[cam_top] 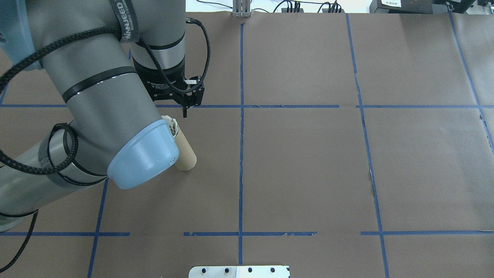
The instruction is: Collect badminton balls into bucket
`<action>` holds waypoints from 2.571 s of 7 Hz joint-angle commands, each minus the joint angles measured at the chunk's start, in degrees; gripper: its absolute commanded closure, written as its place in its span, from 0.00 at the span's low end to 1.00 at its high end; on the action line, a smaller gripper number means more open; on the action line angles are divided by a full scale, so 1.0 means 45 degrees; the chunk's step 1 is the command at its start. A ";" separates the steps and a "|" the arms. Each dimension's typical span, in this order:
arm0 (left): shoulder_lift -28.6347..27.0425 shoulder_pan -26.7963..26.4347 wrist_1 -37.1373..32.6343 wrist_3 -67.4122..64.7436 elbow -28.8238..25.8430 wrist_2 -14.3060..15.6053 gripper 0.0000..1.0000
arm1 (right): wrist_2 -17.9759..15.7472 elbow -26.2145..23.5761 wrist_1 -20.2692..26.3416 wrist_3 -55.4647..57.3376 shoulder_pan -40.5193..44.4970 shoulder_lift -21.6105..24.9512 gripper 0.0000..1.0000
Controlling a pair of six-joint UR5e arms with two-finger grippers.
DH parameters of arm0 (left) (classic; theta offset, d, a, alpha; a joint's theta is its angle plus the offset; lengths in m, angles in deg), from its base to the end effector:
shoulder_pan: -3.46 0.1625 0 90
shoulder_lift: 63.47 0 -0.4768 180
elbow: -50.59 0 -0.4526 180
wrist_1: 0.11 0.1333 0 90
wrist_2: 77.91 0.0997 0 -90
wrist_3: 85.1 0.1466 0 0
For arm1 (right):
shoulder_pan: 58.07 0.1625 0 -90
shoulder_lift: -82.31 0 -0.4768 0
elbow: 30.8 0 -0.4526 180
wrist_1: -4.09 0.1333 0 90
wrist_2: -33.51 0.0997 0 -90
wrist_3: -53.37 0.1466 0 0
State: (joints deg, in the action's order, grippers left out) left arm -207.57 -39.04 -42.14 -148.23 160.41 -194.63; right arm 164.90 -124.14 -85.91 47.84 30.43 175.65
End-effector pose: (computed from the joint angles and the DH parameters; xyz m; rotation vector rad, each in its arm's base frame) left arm 0.4400 -0.4946 0.0813 -0.1239 0.6268 -0.1579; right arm 0.0226 -0.5253 0.7485 0.0254 -0.7224 -0.1173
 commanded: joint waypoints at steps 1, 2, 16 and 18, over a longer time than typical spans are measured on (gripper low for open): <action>0.1971 -0.1347 -0.3257 0.0722 0.0689 -0.0098 0.00 | 0.0000 0.0000 0.0000 0.0000 0.0000 0.0000 0.00; 0.2660 -0.2033 -0.4031 0.2179 0.0672 -0.0176 0.00 | 0.0000 0.0000 0.0000 0.0000 0.0000 0.0000 0.00; 1.1663 -1.0380 -1.2486 1.4695 -0.4425 -0.4599 0.00 | 0.0000 0.0000 0.0000 0.0000 0.0000 0.0000 0.00; 1.1982 -1.0341 -1.2457 1.4655 -0.4619 -0.4709 0.00 | 0.0000 0.0000 0.0000 0.0000 0.0000 0.0000 0.00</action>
State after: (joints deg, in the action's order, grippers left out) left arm -154.91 -85.67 -97.68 -82.17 140.31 -215.19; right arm 164.90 -124.14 -85.91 47.83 30.43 175.65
